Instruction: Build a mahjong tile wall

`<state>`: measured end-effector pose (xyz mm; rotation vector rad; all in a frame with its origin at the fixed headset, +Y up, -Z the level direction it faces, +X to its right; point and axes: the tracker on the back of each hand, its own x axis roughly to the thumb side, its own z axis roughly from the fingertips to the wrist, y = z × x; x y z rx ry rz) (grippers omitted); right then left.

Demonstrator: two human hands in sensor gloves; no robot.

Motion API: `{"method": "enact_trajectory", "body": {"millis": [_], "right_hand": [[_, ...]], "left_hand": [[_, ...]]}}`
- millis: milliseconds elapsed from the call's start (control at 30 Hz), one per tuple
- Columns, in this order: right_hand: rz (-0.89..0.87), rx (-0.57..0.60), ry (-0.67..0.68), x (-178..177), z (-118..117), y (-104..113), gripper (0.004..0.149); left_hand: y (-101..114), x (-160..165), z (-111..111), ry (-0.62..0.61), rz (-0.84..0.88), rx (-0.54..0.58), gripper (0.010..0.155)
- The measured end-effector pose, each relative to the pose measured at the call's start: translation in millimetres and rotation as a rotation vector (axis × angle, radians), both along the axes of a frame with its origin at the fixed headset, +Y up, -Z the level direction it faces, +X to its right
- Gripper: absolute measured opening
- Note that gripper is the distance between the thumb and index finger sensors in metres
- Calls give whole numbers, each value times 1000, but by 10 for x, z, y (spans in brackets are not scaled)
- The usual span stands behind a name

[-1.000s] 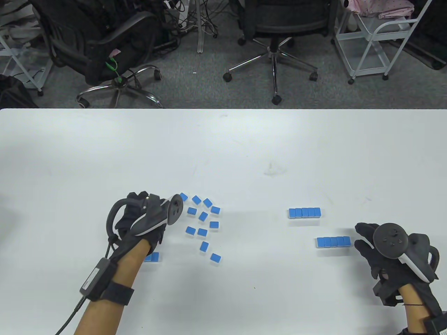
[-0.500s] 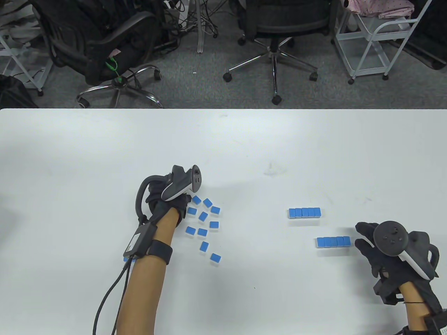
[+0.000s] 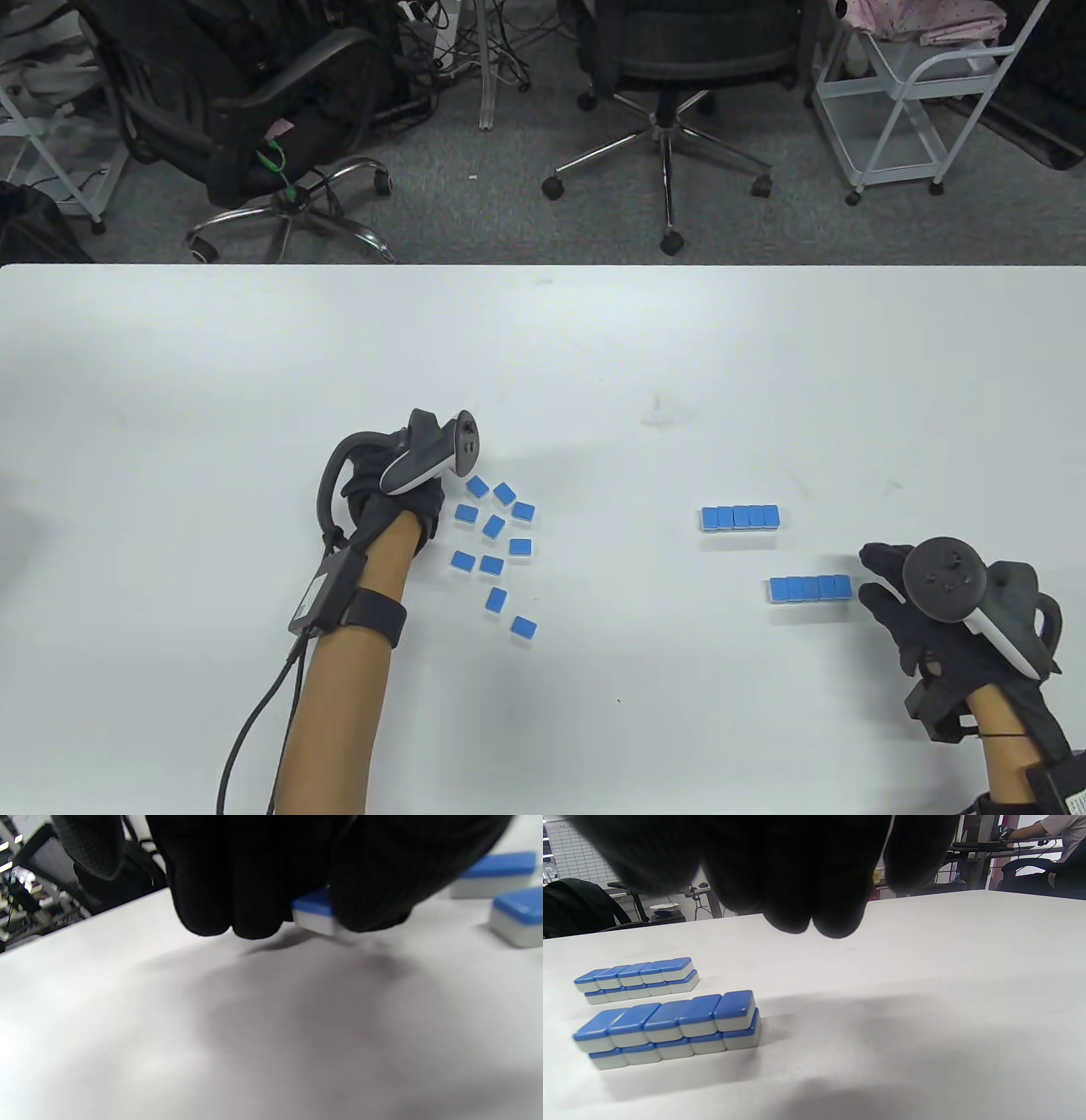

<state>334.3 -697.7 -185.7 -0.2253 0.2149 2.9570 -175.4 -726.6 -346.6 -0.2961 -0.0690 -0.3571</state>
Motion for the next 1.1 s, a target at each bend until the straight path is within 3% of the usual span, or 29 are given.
{"method": "enact_trajectory", "body": {"millis": [200,267,400,533,667,1100], "right_hand": [[9,5,9,-12,-3,9,56],[4,20,4,-3,5,35,56],[-8,23,-6,9,3,42,56],[-13,12,-12,10,-10,22,56],[-18,24,-24,21,4,47,56],[-13,22,-26,29,16,38,56]], "left_hand": [[395,-279,478,-118,211,78,58],[470,-381,791,-188,263,80,58],[419,-474,1333,-273,286,134,58],[255,-510,1643,-329,238,141,58],[150,-544,1678,-330,153,114,58],[14,-567,1636,-301,142,51,58]]}}
